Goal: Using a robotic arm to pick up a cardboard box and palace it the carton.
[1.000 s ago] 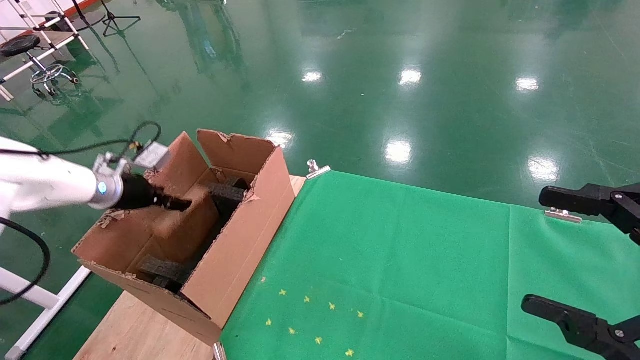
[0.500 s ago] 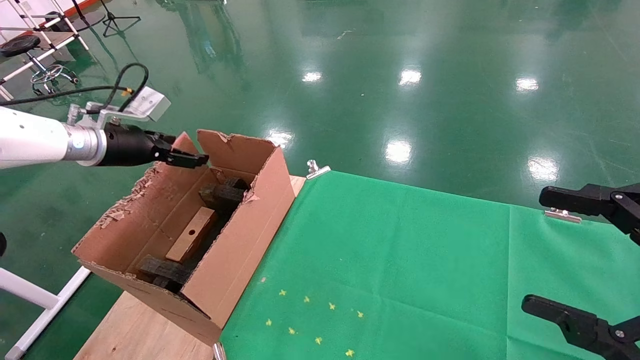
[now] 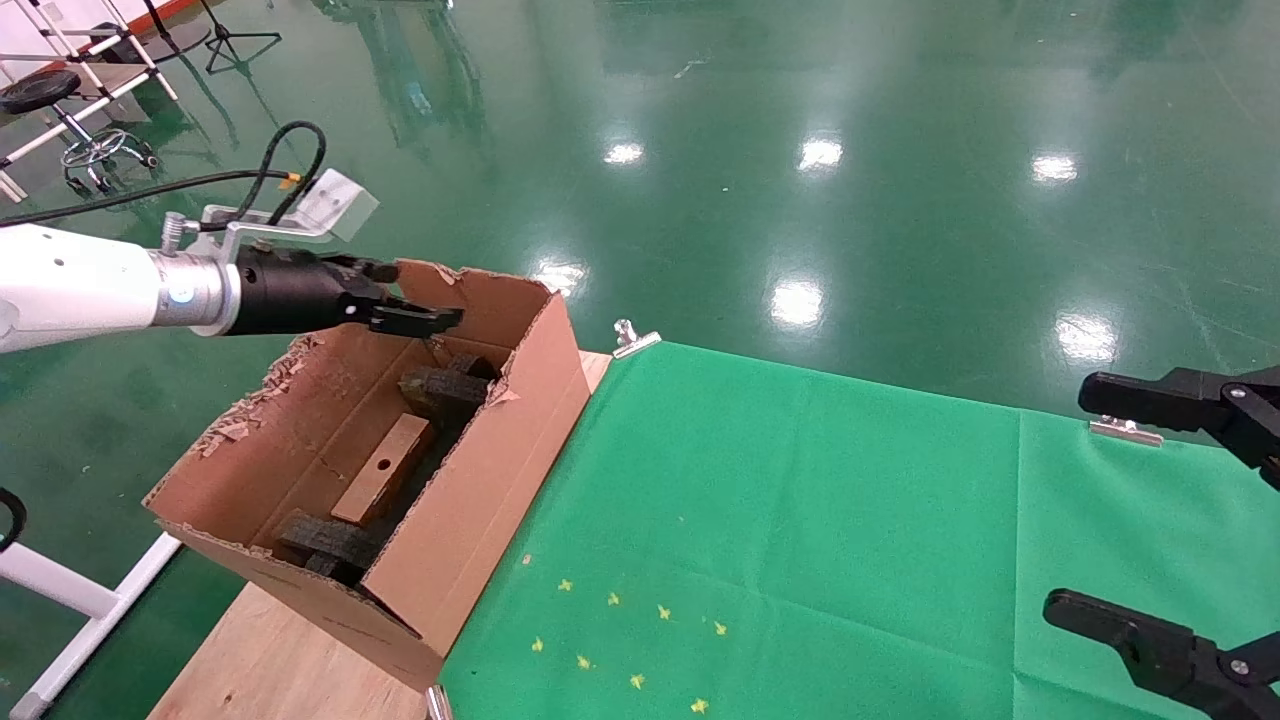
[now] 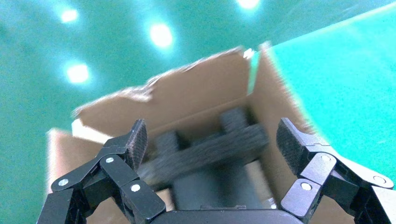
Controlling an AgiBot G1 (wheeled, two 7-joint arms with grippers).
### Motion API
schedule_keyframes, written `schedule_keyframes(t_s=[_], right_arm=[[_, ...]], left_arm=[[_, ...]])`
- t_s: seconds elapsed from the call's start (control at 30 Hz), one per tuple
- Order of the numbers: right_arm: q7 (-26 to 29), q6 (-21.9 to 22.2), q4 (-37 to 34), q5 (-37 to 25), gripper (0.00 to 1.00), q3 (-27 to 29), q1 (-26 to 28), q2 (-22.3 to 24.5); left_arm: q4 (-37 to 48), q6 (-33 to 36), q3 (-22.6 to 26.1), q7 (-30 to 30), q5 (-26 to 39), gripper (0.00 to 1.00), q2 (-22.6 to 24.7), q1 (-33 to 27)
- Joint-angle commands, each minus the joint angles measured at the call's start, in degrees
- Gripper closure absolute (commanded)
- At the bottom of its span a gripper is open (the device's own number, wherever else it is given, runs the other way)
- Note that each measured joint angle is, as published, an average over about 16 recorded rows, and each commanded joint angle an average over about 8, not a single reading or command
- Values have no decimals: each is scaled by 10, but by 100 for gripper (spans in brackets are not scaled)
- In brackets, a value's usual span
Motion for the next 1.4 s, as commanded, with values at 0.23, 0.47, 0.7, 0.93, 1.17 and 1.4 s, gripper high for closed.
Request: schedule_keyframes(t_s=[0.23,0.47,0.7,0.93,1.17,1.4], right_arm=[[0,0,0,0,0,0,0,0],[0,0,0,0,0,0,0,0],[0,0,0,0,0,0,0,0],[0,0,0,0,0,0,0,0],[0,0,0,0,0,0,0,0],[0,0,0,0,0,0,0,0]], left_arm=[[-67,34,-18,23,-89,0,-9,48],[-127,65,-34,44,-168,0,-17,90],[-186,95,-49,64,-246,0,-26,132],[-245,125,-65,84,-324,0,-34,173],[-304,155,-81,104,-402,0,-42,215],[-363,186,-96,125,-481,0,-50,257]])
